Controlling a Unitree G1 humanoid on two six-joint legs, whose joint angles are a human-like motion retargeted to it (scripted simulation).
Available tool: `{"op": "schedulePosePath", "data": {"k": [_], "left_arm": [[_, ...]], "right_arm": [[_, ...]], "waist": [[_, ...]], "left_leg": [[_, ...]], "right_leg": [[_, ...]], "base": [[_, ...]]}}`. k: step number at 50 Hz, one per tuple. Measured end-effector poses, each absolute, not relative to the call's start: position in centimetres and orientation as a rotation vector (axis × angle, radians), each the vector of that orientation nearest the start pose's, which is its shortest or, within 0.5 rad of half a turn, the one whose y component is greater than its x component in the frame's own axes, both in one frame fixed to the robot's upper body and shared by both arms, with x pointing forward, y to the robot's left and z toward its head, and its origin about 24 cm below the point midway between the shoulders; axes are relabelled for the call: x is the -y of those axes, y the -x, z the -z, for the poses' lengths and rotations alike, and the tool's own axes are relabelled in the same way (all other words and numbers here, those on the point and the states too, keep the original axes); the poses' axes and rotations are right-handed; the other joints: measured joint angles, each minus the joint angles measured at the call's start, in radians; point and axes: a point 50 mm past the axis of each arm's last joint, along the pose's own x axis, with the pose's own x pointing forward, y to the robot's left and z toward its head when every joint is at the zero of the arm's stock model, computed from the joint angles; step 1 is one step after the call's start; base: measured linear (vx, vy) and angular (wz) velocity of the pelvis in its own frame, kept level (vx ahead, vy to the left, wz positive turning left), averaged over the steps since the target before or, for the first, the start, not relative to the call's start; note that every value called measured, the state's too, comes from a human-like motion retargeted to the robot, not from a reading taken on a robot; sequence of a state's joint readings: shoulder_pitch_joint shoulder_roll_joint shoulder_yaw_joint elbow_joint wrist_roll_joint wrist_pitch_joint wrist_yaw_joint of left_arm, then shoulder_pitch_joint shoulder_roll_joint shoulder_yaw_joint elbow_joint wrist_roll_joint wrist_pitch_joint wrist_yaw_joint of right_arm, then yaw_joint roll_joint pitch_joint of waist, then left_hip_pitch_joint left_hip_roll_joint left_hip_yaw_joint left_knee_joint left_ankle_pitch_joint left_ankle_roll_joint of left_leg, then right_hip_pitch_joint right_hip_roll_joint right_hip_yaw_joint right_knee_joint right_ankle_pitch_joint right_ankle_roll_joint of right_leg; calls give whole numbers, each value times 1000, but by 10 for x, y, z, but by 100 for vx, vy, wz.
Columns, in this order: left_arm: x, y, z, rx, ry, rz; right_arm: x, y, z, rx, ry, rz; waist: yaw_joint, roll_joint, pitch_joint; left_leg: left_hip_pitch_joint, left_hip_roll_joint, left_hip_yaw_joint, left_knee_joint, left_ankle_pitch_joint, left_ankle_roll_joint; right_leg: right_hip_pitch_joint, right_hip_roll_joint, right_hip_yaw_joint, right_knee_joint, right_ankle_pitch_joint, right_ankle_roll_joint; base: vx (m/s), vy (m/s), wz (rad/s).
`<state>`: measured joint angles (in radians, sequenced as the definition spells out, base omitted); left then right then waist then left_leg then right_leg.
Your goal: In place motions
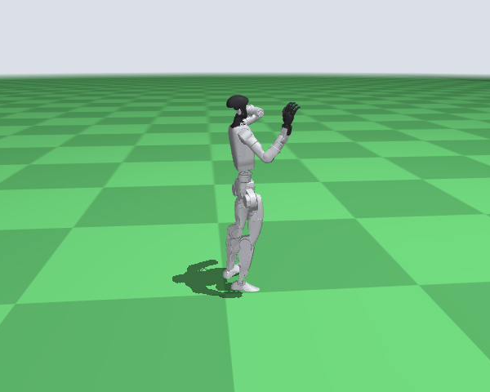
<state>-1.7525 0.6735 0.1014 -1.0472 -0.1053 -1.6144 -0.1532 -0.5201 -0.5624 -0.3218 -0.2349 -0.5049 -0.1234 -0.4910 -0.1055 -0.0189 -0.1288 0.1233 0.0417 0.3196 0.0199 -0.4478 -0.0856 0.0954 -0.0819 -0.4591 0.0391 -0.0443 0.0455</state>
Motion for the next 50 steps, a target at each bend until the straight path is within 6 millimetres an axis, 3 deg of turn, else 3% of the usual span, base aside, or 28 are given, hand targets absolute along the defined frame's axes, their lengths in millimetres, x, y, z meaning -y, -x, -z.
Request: {"op": "schedulePosePath", "data": {"k": [5, 10, 15, 19, 22, 27, 32, 35, 38, 43, 47, 50], "left_arm": [[-153, -35, -267, -1780, 286, -309], [-153, -35, -266, -1802, 265, -329], [-153, -35, -266, -1819, 237, -375], [-153, -35, -266, -1820, 236, -384], [-153, -35, -266, -1816, 239, -380], [-152, -35, -266, -1808, 240, -367], [-151, -35, -267, -1774, 282, -317], [-152, -35, -267, -1763, 287, -292], [-153, -34, -267, -1760, 279, -277], [-154, -34, -268, -1764, 246, -276], [-154, -34, -268, -1759, 221, -294], [-154, -34, -268, -1761, 206, -294]], "right_arm": [[269, -276, -254, 810, 321, 831], [267, -285, -244, 755, 173, 776], [262, -273, -274, 911, 378, 714], [241, -250, -311, 1163, 680, 670], [220, -233, -329, 1345, 874, 638], [204, -222, -335, 1469, 1030, 614], [221, -234, -320, 1339, 989, 698], [245, -255, -291, 1095, 812, 759], [262, -280, -246, 812, 549, 743], [263, -305, -156, 401, 185, 564], [268, -286, -76, 134, 211, 383], [274, -245, 2, -207, 361, 244]], "waist": [[5, -8, -11], [-5, -22, -15], [-30, -46, -4], [-35, -43, 6], [-33, -37, 9], [-27, -26, 4], [-23, 16, 19], [-13, 22, 20], [-9, 23, 31], [-10, 13, 55], [-7, -5, 84], [-1, -16, 102]], "left_leg": [[1, 0, -2, 1, 0, 0], [2, 0, 1, 1, 0, 1], [3, 2, 20, 1, 0, -1], [6, 4, 34, 0, -2, -1], [7, 6, 40, -1, -2, -1], [7, 6, 37, -1, -2, 0], [1, 3, 26, -1, 3, 4], [2, 2, 16, 1, 4, 6], [5, 1, 12, 3, 5, 7], [11, 1, 14, 5, 6, 7], [14, 1, 14, 5, 6, 7], [18, 0, 12, 6, 7, 7]], "right_leg": [[3, 0, -3, -1, 0, 0], [2, 0, -2, -2, 2, -1], [-8, 1, 14, 0, 8, -4], [-17, 1, 27, 4, 12, -4], [-21, 3, 33, 6, 12, -4], [-18, 3, 33, 6, 12, -4], [-17, 1, 27, 6, 14, -3], [-9, 2, 18, 4, 12, -3], [-4, 1, 15, 4, 14, -4], [3, 1, 16, 4, 16, -5], [6, 0, 16, 3, 16, -6], [12, -1, 15, 4, 16, -6]], "base": [[0, 0, 0], [0, 0, 0], [-2, 0, -12], [-1, 0, -10], [0, 0, 0], [0, 0, 0], [0, 0, 0], [0, 0, 0], [0, 0, 0], [0, 0, 0], [0, 0, 0], [2, 0, 1]]}}
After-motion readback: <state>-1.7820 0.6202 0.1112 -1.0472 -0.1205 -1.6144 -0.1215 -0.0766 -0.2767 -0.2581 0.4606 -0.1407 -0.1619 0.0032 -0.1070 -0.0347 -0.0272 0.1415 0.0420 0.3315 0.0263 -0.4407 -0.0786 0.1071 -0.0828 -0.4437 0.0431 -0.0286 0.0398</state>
